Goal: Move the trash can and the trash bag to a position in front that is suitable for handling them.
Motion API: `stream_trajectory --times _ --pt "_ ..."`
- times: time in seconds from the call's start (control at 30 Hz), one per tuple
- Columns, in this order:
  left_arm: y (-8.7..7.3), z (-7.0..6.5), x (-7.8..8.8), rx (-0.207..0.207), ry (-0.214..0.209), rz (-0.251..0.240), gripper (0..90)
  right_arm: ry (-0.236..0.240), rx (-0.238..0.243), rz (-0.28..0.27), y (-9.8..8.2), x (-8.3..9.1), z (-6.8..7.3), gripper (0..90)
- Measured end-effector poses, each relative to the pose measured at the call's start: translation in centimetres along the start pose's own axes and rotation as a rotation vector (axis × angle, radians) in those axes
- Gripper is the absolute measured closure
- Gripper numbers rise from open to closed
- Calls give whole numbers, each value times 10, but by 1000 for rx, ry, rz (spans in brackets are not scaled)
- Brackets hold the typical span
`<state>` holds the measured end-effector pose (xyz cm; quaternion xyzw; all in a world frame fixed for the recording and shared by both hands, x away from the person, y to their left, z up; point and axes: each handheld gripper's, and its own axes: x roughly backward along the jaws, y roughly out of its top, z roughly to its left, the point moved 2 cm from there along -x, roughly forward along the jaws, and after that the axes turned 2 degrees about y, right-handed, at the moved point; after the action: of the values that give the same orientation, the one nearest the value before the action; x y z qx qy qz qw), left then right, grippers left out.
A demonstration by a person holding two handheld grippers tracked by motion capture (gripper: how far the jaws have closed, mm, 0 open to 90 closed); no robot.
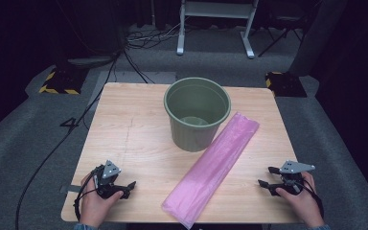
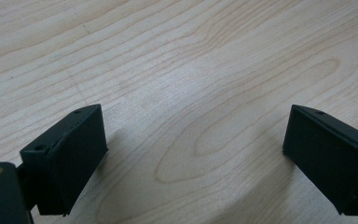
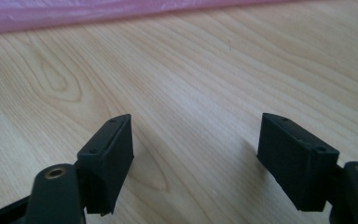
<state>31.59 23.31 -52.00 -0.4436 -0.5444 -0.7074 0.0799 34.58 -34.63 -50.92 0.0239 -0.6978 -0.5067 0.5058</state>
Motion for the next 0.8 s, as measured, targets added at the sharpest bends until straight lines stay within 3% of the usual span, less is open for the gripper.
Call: stream_trajectory --times 0.3,0.5,0.8 --pt "1 0 0 -9 -10 -3 68 32 83 -11 41 -10 6 270" --pt "1 0 1 -26 -29 -23 164 41 139 -7 73 -34 4 270" --pt "5 -1 2 -28 -38 -38 203 19 139 8 97 -71 -15 287"
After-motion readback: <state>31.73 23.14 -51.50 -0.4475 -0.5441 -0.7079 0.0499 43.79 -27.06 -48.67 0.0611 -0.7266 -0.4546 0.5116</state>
